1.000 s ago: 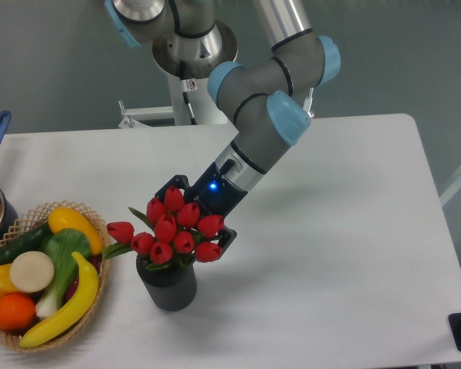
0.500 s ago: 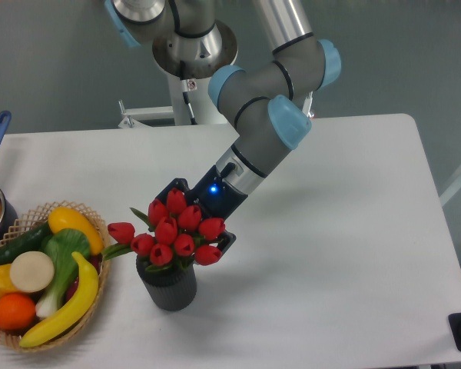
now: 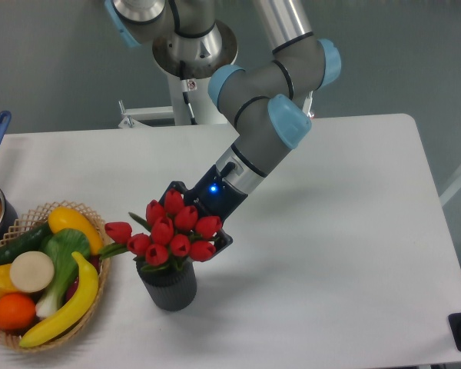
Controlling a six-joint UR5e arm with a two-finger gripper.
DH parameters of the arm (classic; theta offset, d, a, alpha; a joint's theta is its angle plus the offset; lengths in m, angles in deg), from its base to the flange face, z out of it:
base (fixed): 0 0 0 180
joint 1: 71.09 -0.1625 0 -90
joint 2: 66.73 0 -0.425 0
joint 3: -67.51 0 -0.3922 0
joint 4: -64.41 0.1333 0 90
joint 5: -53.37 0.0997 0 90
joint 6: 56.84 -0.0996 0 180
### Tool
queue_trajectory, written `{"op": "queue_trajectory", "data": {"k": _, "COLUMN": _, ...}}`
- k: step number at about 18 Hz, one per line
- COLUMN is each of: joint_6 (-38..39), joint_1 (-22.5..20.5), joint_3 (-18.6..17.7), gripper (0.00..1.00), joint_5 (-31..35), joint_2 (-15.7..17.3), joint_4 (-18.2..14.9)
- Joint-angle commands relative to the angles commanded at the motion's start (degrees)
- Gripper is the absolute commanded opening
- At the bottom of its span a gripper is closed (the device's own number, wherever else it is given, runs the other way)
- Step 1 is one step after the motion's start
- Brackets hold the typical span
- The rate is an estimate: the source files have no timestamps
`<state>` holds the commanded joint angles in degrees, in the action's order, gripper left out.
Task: Pick up the flowers from the vase
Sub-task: 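Close the gripper on the tulip stems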
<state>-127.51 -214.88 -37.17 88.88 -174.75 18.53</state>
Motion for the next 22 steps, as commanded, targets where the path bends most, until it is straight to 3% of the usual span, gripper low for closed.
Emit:
{"op": "queue_trajectory", "data": {"k": 1, "joint_6": 0.00, "joint_1": 0.00, "joint_3": 0.00, "gripper": 0.47, "joint_5": 0.00, "joint_2": 0.00, "joint_4": -0.09}}
{"op": "queue_trajectory", "data": {"k": 12, "joint_6": 0.35, "joint_1": -0.17, "joint_3": 0.09, "gripper": 0.43, "joint_5": -0.17, "joint_2": 0.18, "joint_4": -0.09}}
{"op": "queue_trajectory", "data": {"k": 18, "joint_6": 0.97, "joint_1": -1.05, "joint_3": 0.44, "gripper": 0.43, "joint_5": -4.22, "joint_2": 0.61, "joint_4": -0.09}}
{"op": "queue_trajectory", "data": {"k": 22, "joint_6": 4.91, "joint_1": -1.14, "joint_3": 2.10, "gripper": 0.43, "joint_5": -4.92, "joint_2": 1.32, "joint_4": -0.09}}
